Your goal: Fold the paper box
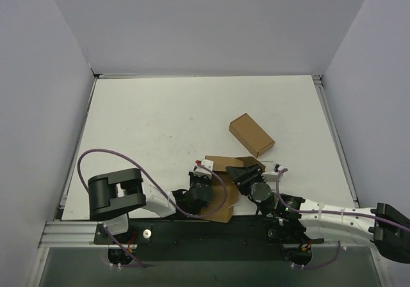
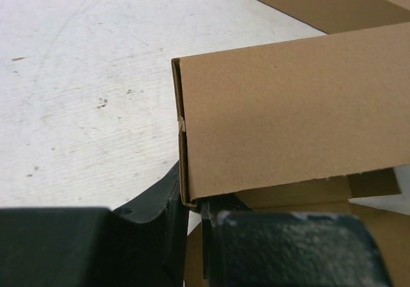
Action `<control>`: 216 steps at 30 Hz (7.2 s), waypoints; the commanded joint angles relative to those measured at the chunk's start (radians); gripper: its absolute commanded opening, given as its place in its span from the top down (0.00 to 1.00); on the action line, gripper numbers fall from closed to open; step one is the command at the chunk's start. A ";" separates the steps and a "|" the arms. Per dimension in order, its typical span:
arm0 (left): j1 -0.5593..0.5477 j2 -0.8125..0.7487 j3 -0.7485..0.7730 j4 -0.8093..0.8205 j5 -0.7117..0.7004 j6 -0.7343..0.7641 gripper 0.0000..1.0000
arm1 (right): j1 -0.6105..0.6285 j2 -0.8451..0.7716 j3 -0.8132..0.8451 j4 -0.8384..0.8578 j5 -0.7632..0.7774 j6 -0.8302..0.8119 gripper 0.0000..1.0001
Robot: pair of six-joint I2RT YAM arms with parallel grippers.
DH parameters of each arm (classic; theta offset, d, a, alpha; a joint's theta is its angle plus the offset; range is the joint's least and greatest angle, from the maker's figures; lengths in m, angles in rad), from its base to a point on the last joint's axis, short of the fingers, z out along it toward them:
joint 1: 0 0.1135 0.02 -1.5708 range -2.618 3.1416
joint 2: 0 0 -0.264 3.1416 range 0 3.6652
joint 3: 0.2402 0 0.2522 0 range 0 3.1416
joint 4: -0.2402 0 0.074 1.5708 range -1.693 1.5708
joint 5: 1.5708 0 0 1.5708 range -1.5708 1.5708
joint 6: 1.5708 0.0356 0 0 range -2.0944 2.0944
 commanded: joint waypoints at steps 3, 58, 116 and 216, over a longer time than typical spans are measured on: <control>0.075 -0.252 -0.075 -0.281 0.221 -0.112 0.99 | 0.005 -0.296 0.117 -0.391 0.015 -0.337 0.38; 0.431 -0.805 -0.025 -1.093 0.634 -0.166 1.00 | 0.283 0.044 0.433 -0.707 0.077 -0.796 1.00; 0.393 -0.624 0.019 -0.987 0.552 -0.163 1.00 | 0.318 0.033 0.404 -0.710 0.094 -0.711 0.74; -0.031 -0.478 0.008 -1.116 0.061 -0.563 1.00 | -0.056 0.209 0.374 -0.261 -0.433 -0.451 0.35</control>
